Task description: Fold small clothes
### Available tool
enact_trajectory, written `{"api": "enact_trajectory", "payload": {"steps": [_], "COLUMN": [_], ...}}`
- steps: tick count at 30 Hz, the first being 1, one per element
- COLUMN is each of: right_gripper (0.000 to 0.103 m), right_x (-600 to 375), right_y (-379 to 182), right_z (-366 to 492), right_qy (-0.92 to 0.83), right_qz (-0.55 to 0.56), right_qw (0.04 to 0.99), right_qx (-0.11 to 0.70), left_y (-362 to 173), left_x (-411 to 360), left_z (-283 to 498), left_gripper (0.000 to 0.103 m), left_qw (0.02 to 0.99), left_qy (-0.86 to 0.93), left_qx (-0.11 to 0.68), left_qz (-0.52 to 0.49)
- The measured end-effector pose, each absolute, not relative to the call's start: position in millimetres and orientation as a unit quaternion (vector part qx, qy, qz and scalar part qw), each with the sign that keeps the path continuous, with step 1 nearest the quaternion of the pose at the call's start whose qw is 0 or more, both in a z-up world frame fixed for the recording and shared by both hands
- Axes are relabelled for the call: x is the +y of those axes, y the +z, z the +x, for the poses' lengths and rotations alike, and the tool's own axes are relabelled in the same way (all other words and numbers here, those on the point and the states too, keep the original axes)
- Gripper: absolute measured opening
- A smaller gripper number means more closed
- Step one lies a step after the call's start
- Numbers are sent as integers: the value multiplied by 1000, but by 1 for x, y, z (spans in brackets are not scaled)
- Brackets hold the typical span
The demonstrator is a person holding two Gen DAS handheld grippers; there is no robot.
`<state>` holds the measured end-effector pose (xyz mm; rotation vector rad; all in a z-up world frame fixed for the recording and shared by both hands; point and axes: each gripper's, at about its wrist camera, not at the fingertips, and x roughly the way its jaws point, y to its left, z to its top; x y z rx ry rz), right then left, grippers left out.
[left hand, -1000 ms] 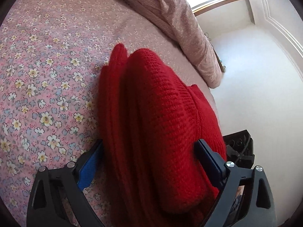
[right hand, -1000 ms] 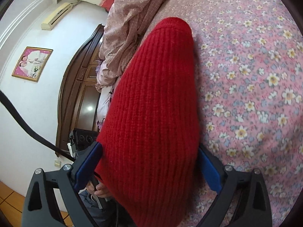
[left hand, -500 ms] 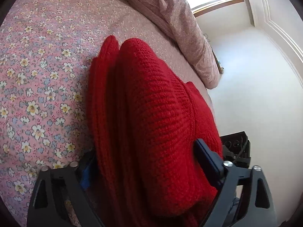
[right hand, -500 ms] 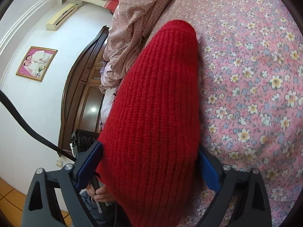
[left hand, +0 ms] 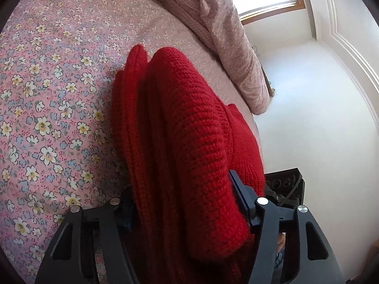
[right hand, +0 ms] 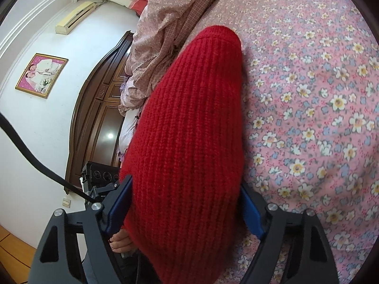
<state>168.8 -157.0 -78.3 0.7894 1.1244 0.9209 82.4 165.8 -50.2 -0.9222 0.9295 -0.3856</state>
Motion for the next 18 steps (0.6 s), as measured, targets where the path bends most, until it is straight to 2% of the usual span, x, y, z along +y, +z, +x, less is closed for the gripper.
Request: {"api": "enact_trajectory", "payload": {"steps": [7,13,18], "right_gripper": [70,69,69], "right_x": [-155,-169,-202], "right_y": [-57,-13,22], "right_z": [166,177,213], "right_qy": [410,408,409], "right_qz": [317,285,280], "right_qw": [709,744,760], "right_qx": [479,446,421], "left_y": [-28,4,43], "left_x": [161,148,113], "left_z": [76,95,145], "left_gripper": [44,44,44], "left_qw": [797,807,825], "left_qy": [-171,-183,-204], "left_qx": [415,394,378], "left_qz": [-404,-401,-367]}}
